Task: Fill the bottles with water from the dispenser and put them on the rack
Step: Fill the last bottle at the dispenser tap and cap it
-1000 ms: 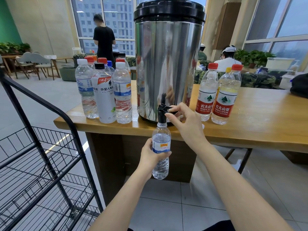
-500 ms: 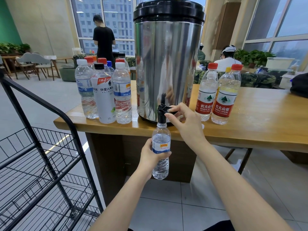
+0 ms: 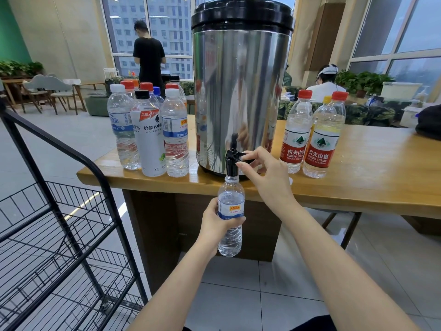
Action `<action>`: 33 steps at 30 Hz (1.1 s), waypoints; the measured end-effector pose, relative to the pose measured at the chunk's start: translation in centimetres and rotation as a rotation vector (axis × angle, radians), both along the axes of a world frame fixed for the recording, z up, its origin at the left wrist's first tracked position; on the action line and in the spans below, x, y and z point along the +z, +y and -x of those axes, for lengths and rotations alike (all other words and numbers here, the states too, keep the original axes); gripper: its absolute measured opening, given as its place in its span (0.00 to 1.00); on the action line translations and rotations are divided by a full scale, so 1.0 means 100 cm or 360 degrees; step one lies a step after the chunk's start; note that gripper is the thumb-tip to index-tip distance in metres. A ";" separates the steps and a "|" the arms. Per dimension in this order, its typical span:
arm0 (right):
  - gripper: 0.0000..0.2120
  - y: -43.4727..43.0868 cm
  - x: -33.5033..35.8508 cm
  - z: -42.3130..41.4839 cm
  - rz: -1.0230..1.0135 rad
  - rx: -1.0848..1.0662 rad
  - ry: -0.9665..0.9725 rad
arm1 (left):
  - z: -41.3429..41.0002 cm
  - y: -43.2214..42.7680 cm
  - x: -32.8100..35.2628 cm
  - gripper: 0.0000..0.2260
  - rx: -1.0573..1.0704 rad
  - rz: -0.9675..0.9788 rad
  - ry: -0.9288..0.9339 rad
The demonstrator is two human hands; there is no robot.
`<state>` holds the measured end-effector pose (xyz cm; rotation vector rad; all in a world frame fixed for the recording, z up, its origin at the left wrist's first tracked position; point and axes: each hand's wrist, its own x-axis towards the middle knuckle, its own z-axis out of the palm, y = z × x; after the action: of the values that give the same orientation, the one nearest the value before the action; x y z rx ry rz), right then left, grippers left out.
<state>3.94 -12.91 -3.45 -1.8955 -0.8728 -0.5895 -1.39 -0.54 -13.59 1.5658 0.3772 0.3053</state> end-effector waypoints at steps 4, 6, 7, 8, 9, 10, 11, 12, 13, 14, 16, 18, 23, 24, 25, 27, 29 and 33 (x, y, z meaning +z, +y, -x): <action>0.10 -0.001 0.000 0.000 -0.0001 0.0003 0.0006 | 0.001 0.000 0.001 0.29 -0.0006 0.0008 -0.0020; 0.10 0.000 0.000 0.000 -0.0001 0.0003 0.0005 | 0.001 0.000 0.001 0.29 -0.0011 0.0016 -0.0027; 0.09 0.000 0.000 0.000 -0.0003 0.0004 0.0006 | 0.001 0.000 0.001 0.29 -0.0011 0.0022 -0.0026; 0.09 0.000 0.000 0.000 -0.0004 0.0005 0.0008 | 0.001 0.000 0.001 0.29 -0.0010 0.0024 -0.0025; 0.09 0.000 0.000 0.000 -0.0005 0.0006 0.0008 | 0.001 0.001 0.001 0.29 -0.0009 0.0024 -0.0026; 0.09 0.000 0.000 0.000 -0.0004 0.0007 0.0007 | 0.001 0.000 0.001 0.29 -0.0008 0.0024 -0.0025; 0.09 0.000 0.000 -0.001 -0.0002 0.0007 0.0007 | 0.000 0.001 0.001 0.30 -0.0008 0.0023 -0.0024; 0.09 0.000 0.000 -0.001 0.0000 0.0006 0.0008 | 0.001 0.001 0.001 0.30 -0.0007 0.0019 -0.0024; 0.09 0.000 0.000 -0.001 0.0002 0.0005 0.0009 | 0.000 0.000 0.001 0.30 -0.0005 0.0015 -0.0023; 0.10 0.000 -0.001 -0.001 0.0004 0.0005 0.0010 | 0.000 0.001 0.001 0.30 -0.0003 0.0011 -0.0019; 0.10 0.000 -0.001 -0.001 0.0002 0.0002 0.0010 | 0.000 0.001 0.001 0.30 -0.0004 0.0010 -0.0018; 0.10 0.000 -0.001 -0.001 0.0001 -0.0001 0.0009 | 0.000 0.001 0.001 0.31 -0.0006 0.0008 -0.0024; 0.10 0.000 -0.001 -0.001 0.0002 -0.0001 0.0009 | -0.001 0.001 0.000 0.31 0.0000 0.0012 -0.0009; 0.10 0.000 -0.001 -0.001 0.0002 0.0000 0.0007 | -0.001 0.001 0.000 0.31 0.0001 0.0011 -0.0010; 0.10 0.000 -0.001 -0.001 0.0002 0.0000 0.0008 | -0.001 0.001 0.000 0.31 0.0002 0.0008 -0.0013; 0.10 0.000 0.000 -0.001 0.0002 -0.0001 0.0015 | 0.000 0.000 0.000 0.31 0.0000 0.0002 -0.0022; 0.10 0.000 0.000 0.000 0.0000 -0.0002 0.0021 | 0.000 0.000 -0.001 0.31 -0.0002 0.0006 -0.0028; 0.09 0.000 -0.001 0.000 0.0003 -0.0001 0.0021 | 0.000 0.001 -0.001 0.30 -0.0002 0.0012 -0.0035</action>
<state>3.96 -12.88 -3.51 -1.8995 -0.8648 -0.5761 -1.37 -0.48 -13.67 1.5543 0.3602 0.3195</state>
